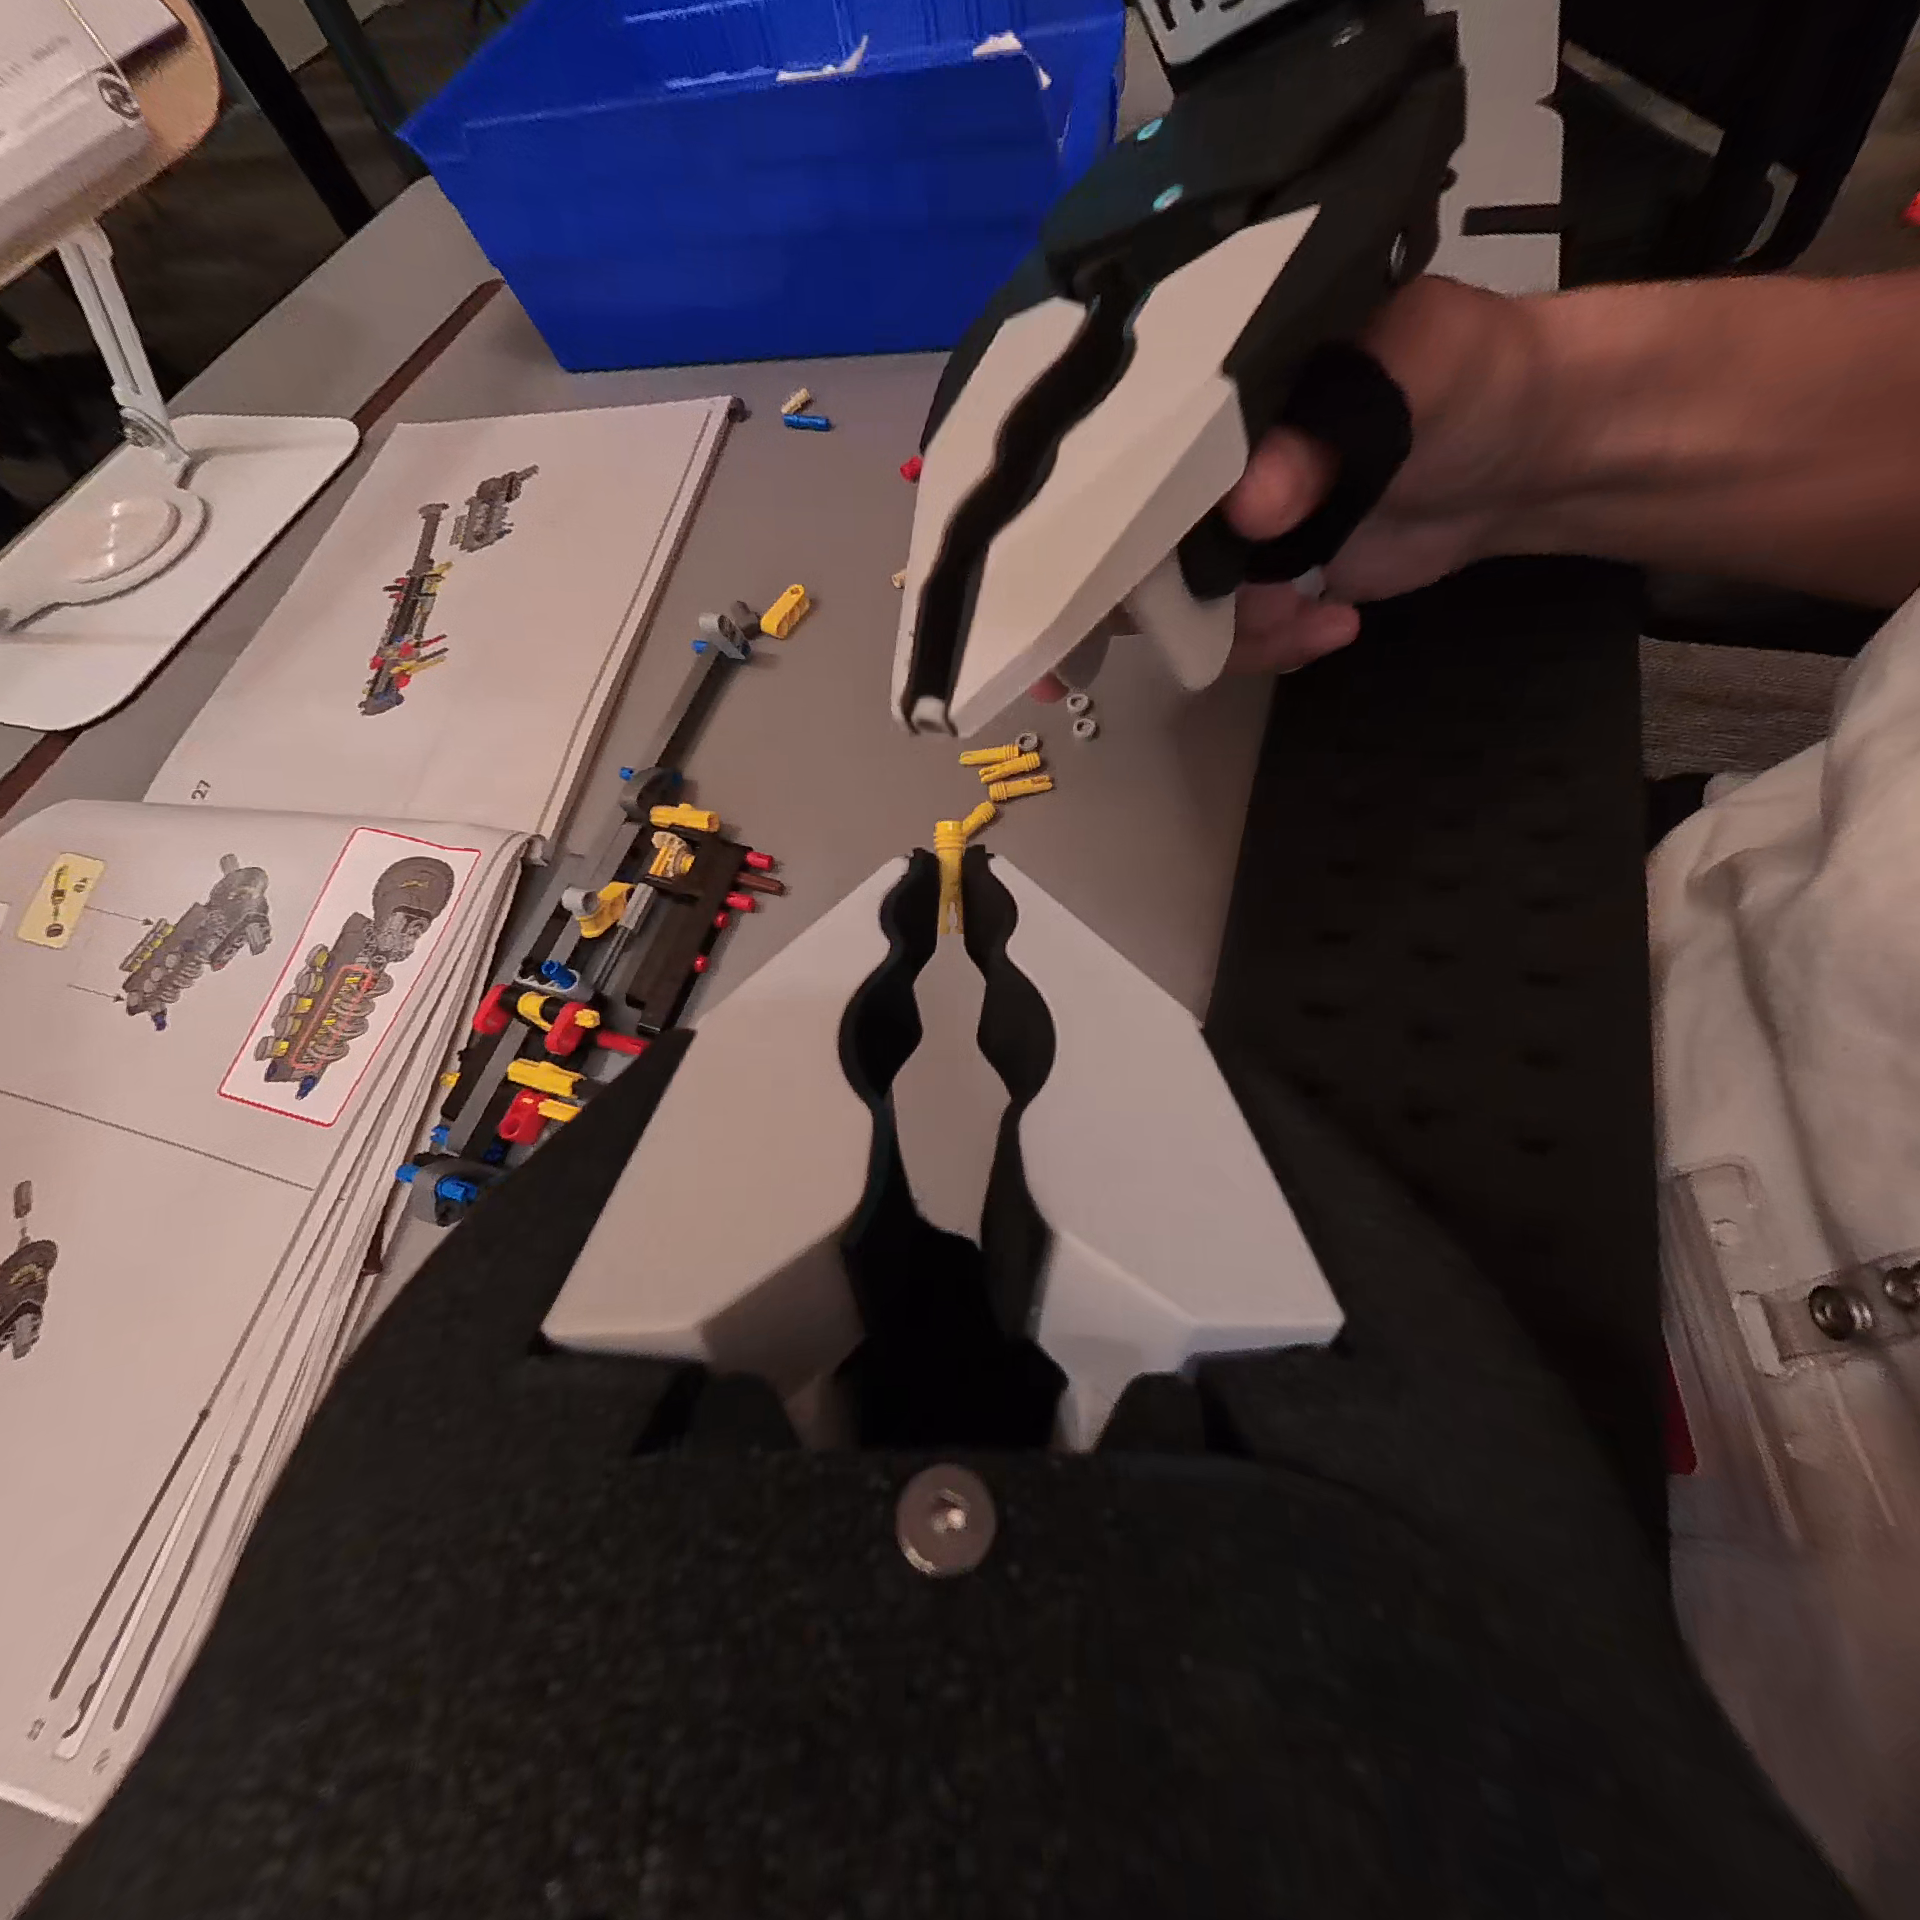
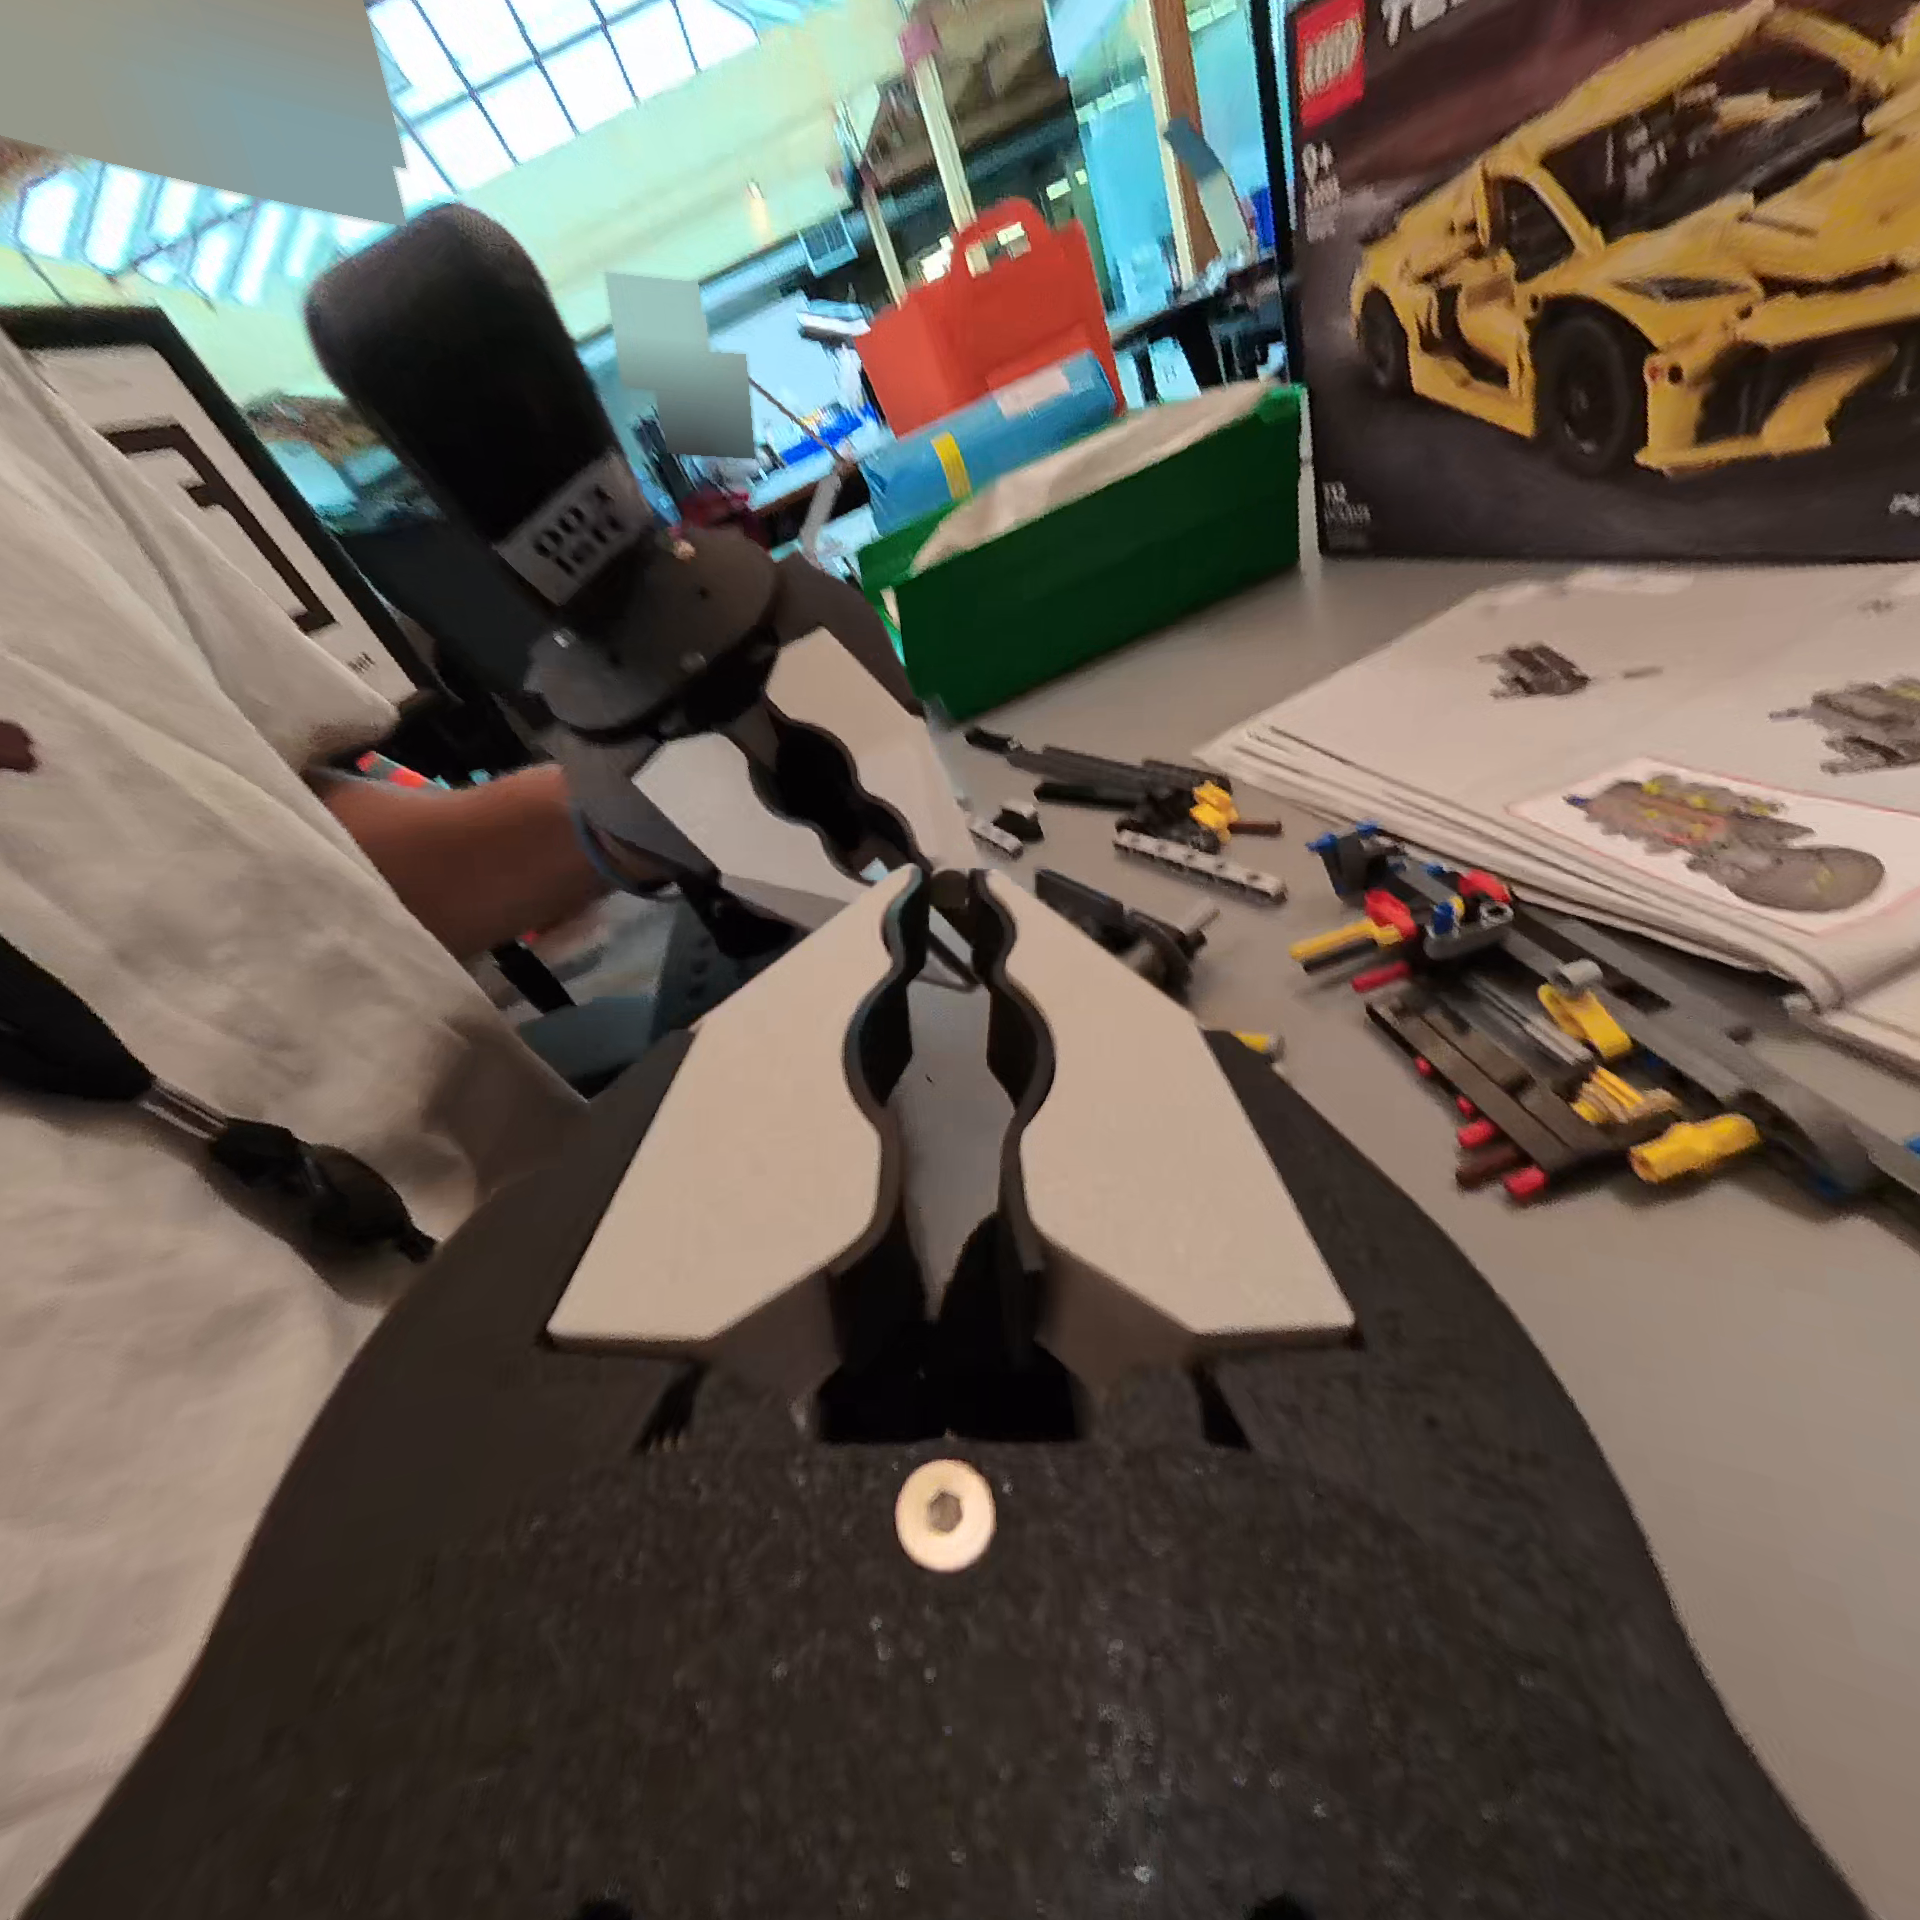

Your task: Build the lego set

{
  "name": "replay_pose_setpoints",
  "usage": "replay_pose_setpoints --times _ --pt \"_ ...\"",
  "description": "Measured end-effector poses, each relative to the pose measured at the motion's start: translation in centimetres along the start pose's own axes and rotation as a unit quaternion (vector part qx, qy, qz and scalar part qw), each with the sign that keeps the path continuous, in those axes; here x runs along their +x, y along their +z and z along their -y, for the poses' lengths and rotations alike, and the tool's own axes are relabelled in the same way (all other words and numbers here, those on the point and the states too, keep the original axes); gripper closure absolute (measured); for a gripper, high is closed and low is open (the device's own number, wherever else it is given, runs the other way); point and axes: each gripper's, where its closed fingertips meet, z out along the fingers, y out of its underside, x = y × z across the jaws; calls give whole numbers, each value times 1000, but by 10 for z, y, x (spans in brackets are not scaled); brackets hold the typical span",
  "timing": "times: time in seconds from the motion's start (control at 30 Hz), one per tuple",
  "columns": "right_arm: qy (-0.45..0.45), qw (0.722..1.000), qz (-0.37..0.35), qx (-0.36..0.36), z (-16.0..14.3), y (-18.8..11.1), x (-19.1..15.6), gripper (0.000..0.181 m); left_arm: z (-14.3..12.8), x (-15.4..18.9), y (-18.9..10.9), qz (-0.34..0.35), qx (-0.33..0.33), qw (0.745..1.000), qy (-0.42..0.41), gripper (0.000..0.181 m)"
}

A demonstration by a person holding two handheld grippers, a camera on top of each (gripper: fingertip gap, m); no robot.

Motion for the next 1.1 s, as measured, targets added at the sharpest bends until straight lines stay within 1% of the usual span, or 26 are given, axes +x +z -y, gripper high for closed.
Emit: replay_pose_setpoints --times 0.03,0.13,0.3,0.43,0.53,0.57,0.6,0.63,0.67,0.7,0.73,0.77,0.8,0.83,0.9,0.93,1.0,1.1 --pt "5 1000 7 6 3 1 -2 175 0 -1 0 -1 1 1000 -3 177" --pt "-13 999 -14 -27 -9 4 6 175 10 2 -4 -20 29 999 -23 177" --pt "1 1000 5 -25 -10 2 2 175 16 7 -10 -48 50 996 -52 177" --pt "9 1000 16 -18 -8 4 -1 175 19 9 -14 -73 78 990 -91 177" --pt "15 999 24 -15 -7 6 -4 175 29 13 -23 -115 125 974 -149 178" --pt "15 1000 22 -13 -7 4 -3 175 30 15 -26 -129 131 969 -166 178" --pt "10 1000 11 -6 -5 1 1 175 25 17 -27 -134 116 969 -169 178" --pt "9 1000 2 2 -2 -4 7 175 14 21 -26 -134 85 975 -156 178" --pt "13 1000 -3 11 1 -10 12 175 -2 30 -25 -147 39 978 -140 179" --pt "13 1000 -9 20 2 -16 18 175 -19 40 -25 -165 -11 977 -131 178" --pt "11 999 -17 27 3 -20 25 175 -33 48 -25 -178 -48 975 -122 178" --pt "10 999 -24 29 1 -22 30 175 -42 58 -26 -198 -68 971 -117 178" --pt "14 999 -27 23 0 -22 33 175 -48 66 -26 -211 -79 967 -119 179" --pt "10 999 -26 21 0 -22 32 175 -55 69 -24 -207 -89 967 -116 179" --pt "-11 999 -25 31 3 -20 29 175 -70 74 -18 -191 -117 971 -84 178" --pt "-12 999 -25 27 1 -20 28 175 -72 74 -16 -179 -117 974 -70 179" --pt "-14 999 -32 16 -3 -19 30 175 -68 74 -13 -162 -99 980 -56 180" --pt "-18 999 -28 19 -3 -19 27 175 -69 73 -14 -141 -93 985 -19 178"
